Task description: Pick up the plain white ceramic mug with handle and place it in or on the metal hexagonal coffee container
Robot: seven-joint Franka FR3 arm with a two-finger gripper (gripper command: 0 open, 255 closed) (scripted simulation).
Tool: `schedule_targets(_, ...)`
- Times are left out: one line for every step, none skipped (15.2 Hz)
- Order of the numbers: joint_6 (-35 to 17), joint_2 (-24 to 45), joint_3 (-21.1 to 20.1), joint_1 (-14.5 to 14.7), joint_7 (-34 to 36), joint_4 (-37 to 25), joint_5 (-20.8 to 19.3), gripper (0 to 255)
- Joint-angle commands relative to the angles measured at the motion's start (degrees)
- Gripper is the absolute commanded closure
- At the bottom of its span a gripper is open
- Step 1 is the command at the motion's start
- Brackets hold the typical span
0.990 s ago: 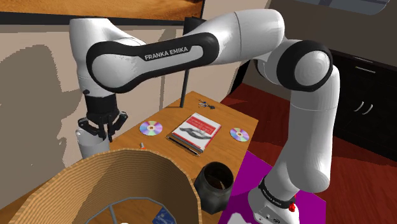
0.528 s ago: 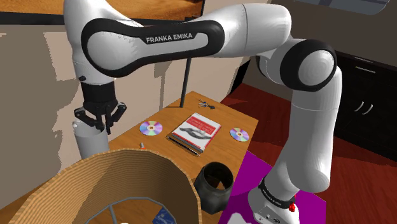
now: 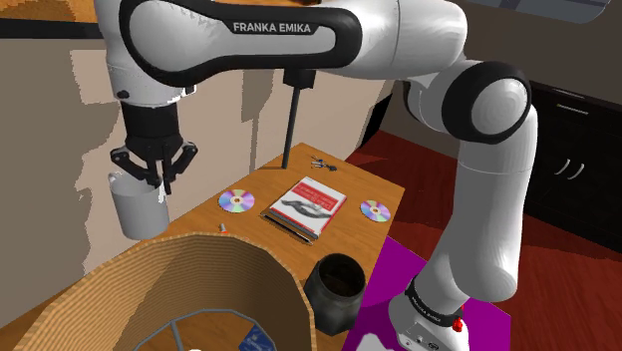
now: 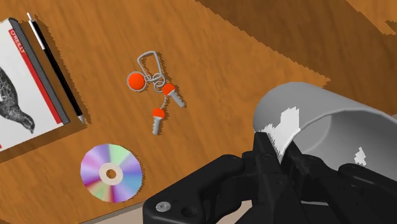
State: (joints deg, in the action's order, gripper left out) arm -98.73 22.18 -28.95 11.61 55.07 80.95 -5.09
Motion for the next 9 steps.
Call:
schedule_targets(1.7,0.16,-0.05,0.24,0.12,-1.84,-0.06,255)
schedule_targets(2.5,0.22,-0.07,0.34,0.16,-2.71,-0.08,255)
schedule_targets(3.31,0.31,-0.09,0.45,0.21,-3.6,-0.11,255)
schedule_targets(4.13,0.41,-0.11,0.57,0.26,-4.52,-0.15,255)
schedule_targets(4.96,0.52,-0.12,0.7,0.31,-5.47,-0.21,255)
schedule_targets(5.8,0.66,-0.14,0.84,0.36,-6.46,-0.27,255)
schedule_targets(6.66,0.83,-0.15,1.0,0.42,-7.47,-0.33,255)
schedule_targets(7.53,1.01,-0.16,1.16,0.49,-8.52,-0.41,255)
schedule_targets(8.41,1.22,-0.17,1.34,0.55,-9.61,-0.51,255)
